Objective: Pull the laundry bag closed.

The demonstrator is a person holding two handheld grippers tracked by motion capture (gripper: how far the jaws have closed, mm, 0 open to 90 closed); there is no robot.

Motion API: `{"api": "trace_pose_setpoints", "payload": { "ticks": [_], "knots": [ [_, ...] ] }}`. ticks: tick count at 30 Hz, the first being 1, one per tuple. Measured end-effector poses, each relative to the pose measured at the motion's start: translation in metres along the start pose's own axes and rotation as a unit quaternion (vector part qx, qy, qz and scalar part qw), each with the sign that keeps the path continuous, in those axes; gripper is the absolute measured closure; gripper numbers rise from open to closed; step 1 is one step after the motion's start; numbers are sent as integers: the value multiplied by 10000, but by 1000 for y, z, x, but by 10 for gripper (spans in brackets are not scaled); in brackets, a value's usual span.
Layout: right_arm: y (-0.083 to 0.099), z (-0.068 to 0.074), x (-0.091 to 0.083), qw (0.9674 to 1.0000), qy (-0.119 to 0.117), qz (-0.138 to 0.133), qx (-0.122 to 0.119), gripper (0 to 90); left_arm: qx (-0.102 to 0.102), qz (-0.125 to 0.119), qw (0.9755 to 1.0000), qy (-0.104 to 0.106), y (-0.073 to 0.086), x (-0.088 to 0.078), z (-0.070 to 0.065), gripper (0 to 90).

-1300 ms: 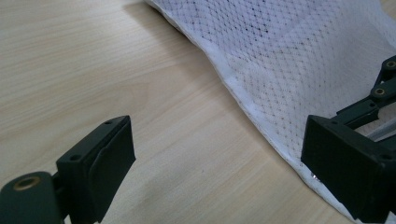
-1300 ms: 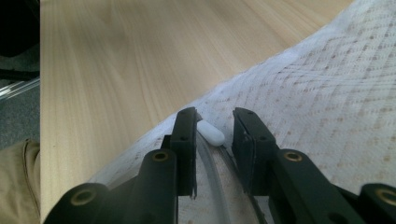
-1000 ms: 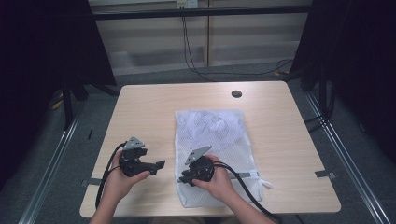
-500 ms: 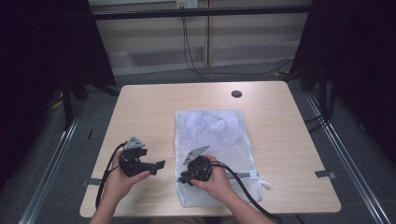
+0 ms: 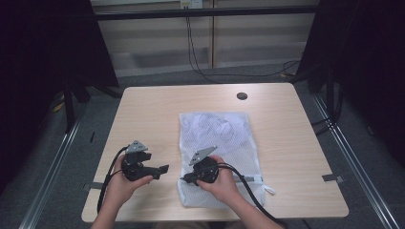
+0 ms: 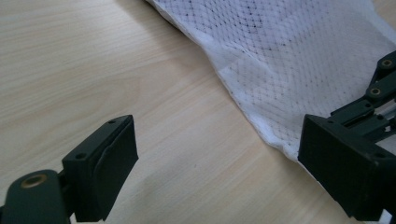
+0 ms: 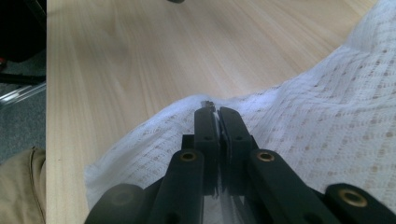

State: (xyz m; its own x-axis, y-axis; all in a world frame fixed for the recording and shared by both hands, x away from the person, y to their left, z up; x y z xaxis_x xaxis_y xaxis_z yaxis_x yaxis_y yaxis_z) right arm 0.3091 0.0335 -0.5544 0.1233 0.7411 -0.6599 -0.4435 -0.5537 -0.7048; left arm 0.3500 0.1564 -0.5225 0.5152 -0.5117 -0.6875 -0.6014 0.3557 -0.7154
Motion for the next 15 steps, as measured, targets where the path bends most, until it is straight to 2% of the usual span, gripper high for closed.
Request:
{"api": "trace_pose_setpoints", "payload": {
  "ticks": [3, 6, 9, 13, 15],
  "knots": [
    [-2, 1, -2, 10000, 24, -81, -29, 872, -80, 34, 9999, 99, 1, 0, -4, 124],
    [-4, 0, -5, 9999, 29, -153, -21, 872, -56, 92, 9998, 159, 2, 0, -5, 127],
    [-7, -1, -8, 9997, 48, -247, 2, 872, -163, 99, 9992, 356, 1, 0, -10, 137],
    [-9, -1, -11, 9994, 26, -335, -9, 872, -199, 161, 9982, 547, 2, 1, -17, 148],
    [-11, -1, -13, 9992, 42, -401, -2, 872, -288, 247, 9965, 743, 3, 1, -22, 163]
  ]
}}
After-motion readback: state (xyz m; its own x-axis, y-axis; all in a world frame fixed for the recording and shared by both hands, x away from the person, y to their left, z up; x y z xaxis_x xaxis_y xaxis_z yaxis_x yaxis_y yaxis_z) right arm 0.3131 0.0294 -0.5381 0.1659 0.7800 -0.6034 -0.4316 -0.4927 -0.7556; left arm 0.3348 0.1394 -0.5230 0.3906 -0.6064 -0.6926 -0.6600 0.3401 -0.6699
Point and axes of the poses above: each handheld gripper's, and its own axes: x roughly forward along the jaws, y roughly out of its underside, z roughly to its left, the point moved 10 cm from there along x, roughly forward along the jaws, and after that the axes turned 6 degrees about -y, right-handed, at the moved point
